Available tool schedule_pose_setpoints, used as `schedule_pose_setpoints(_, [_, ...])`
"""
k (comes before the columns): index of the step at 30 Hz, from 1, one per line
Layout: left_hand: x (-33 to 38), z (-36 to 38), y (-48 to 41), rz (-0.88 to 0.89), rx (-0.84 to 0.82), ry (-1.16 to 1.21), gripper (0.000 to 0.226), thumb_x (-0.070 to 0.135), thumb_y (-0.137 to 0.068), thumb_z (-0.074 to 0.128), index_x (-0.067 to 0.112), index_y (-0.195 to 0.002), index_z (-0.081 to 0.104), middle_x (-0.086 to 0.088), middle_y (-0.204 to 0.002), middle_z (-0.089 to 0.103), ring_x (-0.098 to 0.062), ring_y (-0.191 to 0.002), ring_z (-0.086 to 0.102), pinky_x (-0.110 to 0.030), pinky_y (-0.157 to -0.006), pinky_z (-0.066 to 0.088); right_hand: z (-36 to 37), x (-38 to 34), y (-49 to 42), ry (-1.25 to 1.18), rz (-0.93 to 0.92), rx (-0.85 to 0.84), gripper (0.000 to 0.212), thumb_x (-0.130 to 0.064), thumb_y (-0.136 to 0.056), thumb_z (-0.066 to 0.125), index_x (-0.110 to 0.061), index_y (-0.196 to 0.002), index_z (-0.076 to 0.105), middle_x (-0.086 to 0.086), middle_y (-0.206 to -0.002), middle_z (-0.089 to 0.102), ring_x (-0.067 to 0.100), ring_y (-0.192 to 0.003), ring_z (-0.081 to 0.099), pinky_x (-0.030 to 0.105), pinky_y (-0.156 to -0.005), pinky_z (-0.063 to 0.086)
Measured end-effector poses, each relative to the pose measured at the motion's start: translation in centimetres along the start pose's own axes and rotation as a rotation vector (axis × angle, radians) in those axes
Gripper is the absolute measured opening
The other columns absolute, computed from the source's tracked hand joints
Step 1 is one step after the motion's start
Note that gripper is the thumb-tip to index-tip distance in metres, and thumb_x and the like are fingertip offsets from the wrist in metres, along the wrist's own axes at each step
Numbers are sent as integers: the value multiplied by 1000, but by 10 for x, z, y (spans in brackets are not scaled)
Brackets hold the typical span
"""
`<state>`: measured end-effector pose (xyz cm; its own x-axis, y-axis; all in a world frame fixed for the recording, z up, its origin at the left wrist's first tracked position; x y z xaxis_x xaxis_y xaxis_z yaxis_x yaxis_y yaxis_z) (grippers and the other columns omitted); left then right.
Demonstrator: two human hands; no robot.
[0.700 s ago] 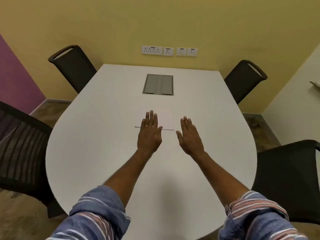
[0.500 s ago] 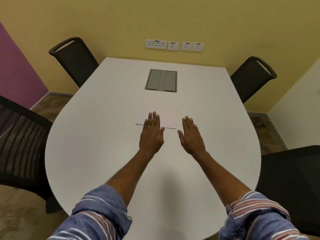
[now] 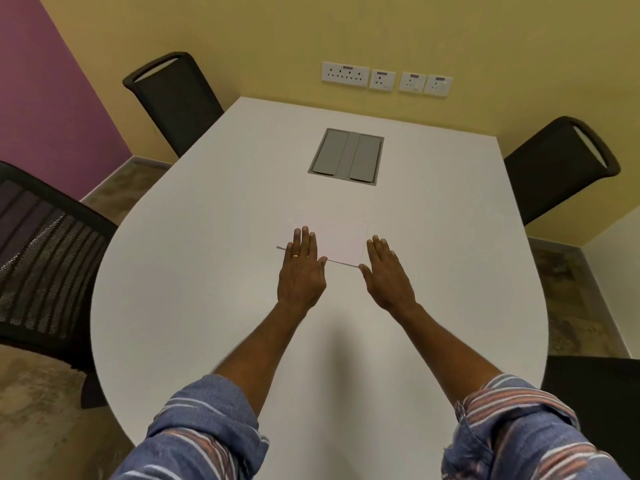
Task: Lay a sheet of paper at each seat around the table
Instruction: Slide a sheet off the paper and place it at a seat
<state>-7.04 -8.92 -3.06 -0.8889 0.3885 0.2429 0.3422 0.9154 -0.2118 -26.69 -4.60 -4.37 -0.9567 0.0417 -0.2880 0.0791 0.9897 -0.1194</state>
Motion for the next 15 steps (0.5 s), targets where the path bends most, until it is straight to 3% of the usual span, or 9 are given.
schedule_pose_setpoints(5, [-3,21,-20,-2,-38,3,60,33,-106,25,2,-156,15,-14,-165,6,-27,-154,-2,-39,-124,2,25,6,-28,-12,-45,-23,61,-34,-106,34,-7,-156,12,8,-165,7,22,-153,3,38,-124,8])
schedule_pose_setpoints(15, [-28,71,-64,-19,-107,25,60,33,-106,31,0,-155,18,-14,-165,5,-27,-154,0,-40,-124,7,69,17,-78,16,-125,-41,59,-24,-104,44,-4,-154,22,13,-162,20,28,-151,15,42,-122,21])
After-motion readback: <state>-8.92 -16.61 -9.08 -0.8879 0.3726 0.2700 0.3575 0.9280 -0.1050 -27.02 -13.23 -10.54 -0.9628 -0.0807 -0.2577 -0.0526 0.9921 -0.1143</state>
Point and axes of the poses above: each hand's wrist, its own y-axis away from the middle knuckle, its own z-axis out of the palm, x = y × z, the point moved 4 cm from there along -y, towards the middle knuckle
